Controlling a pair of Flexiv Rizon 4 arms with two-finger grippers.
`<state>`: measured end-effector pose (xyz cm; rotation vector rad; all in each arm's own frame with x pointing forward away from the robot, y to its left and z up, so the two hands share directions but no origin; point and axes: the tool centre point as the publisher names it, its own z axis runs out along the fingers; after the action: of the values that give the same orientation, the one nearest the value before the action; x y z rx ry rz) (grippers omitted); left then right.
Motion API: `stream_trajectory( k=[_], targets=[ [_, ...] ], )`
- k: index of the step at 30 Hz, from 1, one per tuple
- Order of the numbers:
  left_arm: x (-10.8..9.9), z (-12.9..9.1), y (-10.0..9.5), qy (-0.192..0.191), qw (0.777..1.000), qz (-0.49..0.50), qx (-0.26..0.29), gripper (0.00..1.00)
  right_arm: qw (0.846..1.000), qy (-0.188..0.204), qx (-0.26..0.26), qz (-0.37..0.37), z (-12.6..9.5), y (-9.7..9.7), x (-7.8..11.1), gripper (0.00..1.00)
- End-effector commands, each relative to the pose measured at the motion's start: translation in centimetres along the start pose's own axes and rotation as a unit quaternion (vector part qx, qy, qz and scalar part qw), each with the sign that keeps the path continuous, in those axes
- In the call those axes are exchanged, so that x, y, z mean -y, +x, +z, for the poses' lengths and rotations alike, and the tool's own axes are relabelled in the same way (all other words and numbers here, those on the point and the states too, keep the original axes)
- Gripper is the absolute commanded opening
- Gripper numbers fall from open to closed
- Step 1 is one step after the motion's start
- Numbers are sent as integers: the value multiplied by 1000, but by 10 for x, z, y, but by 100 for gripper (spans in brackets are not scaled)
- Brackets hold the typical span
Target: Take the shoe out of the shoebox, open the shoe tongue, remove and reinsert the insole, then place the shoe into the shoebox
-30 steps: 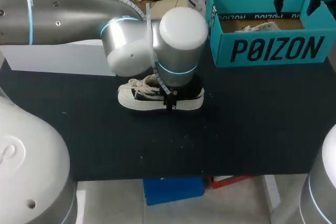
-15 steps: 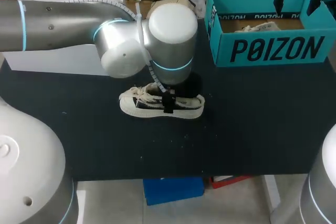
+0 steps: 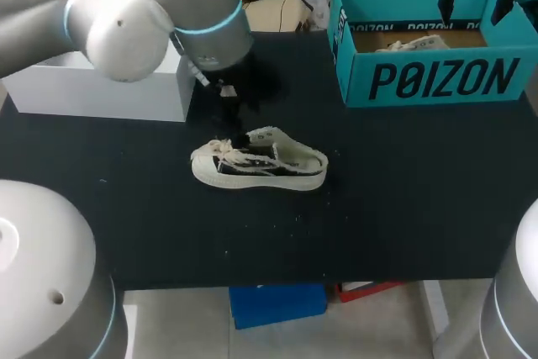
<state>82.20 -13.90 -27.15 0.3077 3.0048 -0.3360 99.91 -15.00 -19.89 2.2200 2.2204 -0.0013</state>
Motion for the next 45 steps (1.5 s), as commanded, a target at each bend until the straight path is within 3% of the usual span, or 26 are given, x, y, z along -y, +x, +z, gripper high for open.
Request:
stream_trajectory(
  k=[1, 5, 30, 37, 45],
  targets=[
    [-39, -16, 1, 109, 994, 22, -2, 100, 1000, 0, 0, 0, 0, 0, 0, 100],
    [-49, -16, 0, 140, 990, 25, -19, 100, 1000, 0, 0, 0, 0, 0, 0, 100],
    [-49, -16, 0, 140, 990, 25, -19, 100, 1000, 0, 0, 0, 0, 0, 0, 100],
    [-52, -9, -43, 230, 973, -23, 12, 100, 1000, 0, 0, 0, 0, 0, 0, 100],
    [-63, -2, -46, 255, 966, -47, -4, 100, 1000, 0, 0, 0, 0, 0, 0, 100]
  ],
)
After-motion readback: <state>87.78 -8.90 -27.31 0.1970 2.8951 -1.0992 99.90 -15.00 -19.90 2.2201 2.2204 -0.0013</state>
